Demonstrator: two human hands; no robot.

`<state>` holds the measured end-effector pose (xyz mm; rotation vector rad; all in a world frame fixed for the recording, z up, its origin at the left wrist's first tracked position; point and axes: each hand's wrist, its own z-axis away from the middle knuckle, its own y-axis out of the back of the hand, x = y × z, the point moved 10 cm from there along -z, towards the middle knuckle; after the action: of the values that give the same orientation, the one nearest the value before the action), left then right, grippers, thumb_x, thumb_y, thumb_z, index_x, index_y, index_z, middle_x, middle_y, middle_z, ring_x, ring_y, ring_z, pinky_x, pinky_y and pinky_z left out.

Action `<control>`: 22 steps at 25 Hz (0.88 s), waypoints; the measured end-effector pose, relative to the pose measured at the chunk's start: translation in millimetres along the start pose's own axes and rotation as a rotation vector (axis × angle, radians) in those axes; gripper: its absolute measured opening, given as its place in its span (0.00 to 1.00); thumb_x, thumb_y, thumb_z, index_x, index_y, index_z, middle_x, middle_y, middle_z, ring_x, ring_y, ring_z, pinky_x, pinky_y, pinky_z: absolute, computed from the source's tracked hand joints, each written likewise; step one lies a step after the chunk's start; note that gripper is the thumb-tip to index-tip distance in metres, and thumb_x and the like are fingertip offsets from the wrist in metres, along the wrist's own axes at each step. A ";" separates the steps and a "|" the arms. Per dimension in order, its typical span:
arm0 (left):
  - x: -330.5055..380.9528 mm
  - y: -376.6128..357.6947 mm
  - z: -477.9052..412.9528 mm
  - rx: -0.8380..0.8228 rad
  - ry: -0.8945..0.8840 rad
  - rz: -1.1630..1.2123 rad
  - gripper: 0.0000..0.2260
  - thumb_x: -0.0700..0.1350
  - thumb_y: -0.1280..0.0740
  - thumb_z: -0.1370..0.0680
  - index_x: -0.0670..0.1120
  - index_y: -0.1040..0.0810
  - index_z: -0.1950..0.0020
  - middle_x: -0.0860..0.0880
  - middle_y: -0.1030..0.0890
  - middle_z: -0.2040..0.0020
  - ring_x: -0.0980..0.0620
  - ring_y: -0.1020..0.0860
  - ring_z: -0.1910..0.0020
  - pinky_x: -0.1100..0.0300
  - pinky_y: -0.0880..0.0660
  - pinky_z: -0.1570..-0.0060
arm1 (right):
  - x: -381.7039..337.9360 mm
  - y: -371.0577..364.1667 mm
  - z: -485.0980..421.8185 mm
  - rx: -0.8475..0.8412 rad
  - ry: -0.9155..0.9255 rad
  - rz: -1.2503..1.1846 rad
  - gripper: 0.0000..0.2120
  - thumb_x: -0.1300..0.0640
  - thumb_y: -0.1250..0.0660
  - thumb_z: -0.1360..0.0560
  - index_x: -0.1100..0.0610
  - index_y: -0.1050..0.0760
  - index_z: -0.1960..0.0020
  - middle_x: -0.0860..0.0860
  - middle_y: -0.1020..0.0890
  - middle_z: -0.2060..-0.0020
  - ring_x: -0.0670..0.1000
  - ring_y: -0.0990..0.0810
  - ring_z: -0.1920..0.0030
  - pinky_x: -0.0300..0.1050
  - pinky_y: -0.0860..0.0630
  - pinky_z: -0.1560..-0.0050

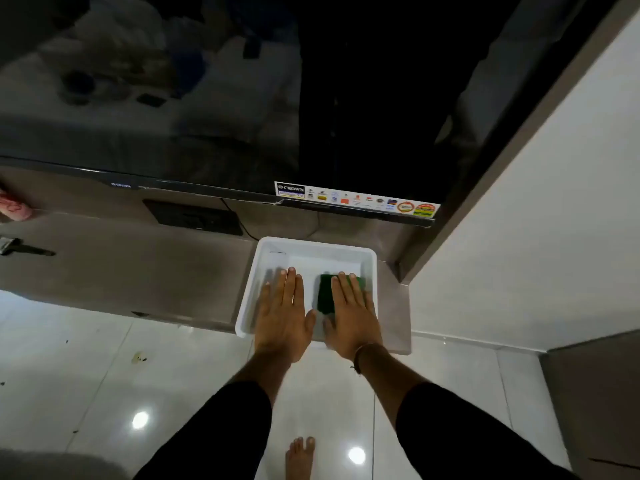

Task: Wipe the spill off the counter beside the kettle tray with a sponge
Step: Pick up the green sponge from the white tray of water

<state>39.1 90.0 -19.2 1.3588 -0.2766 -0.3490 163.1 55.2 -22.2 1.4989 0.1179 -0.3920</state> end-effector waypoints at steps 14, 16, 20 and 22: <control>-21.5 -36.2 -52.7 -0.056 -0.056 0.000 0.35 0.61 0.52 0.15 0.42 0.61 0.17 0.40 0.60 0.16 0.39 0.62 0.18 0.41 0.53 0.18 | 13.8 -50.8 -45.5 -0.045 0.014 0.093 0.37 0.54 0.37 0.17 0.54 0.58 0.18 0.53 0.53 0.16 0.57 0.57 0.17 0.53 0.63 0.23; -15.3 -25.1 -44.3 -0.031 -0.073 -0.016 0.35 0.62 0.53 0.15 0.42 0.61 0.17 0.40 0.60 0.16 0.40 0.63 0.18 0.41 0.56 0.18 | 11.9 -28.8 -35.1 0.007 0.026 0.047 0.39 0.56 0.35 0.17 0.53 0.58 0.18 0.53 0.53 0.16 0.55 0.60 0.18 0.53 0.63 0.24; 30.2 10.7 -20.0 0.033 -0.153 0.008 0.36 0.62 0.51 0.15 0.42 0.60 0.17 0.41 0.58 0.15 0.41 0.65 0.19 0.40 0.61 0.19 | 29.2 38.5 11.5 0.140 -0.001 0.033 0.41 0.57 0.31 0.20 0.54 0.54 0.18 0.53 0.48 0.17 0.55 0.58 0.19 0.54 0.58 0.23; 67.2 23.9 -6.7 0.049 -0.194 0.047 0.36 0.62 0.50 0.15 0.42 0.59 0.16 0.41 0.57 0.15 0.41 0.60 0.17 0.40 0.60 0.19 | 51.3 68.3 41.6 0.190 -0.032 0.034 0.41 0.58 0.29 0.22 0.54 0.51 0.18 0.53 0.44 0.18 0.57 0.51 0.18 0.55 0.54 0.23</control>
<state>105.3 73.3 2.5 1.3662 -0.4806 -0.4380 226.2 6.6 29.6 1.6791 0.0304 -0.4081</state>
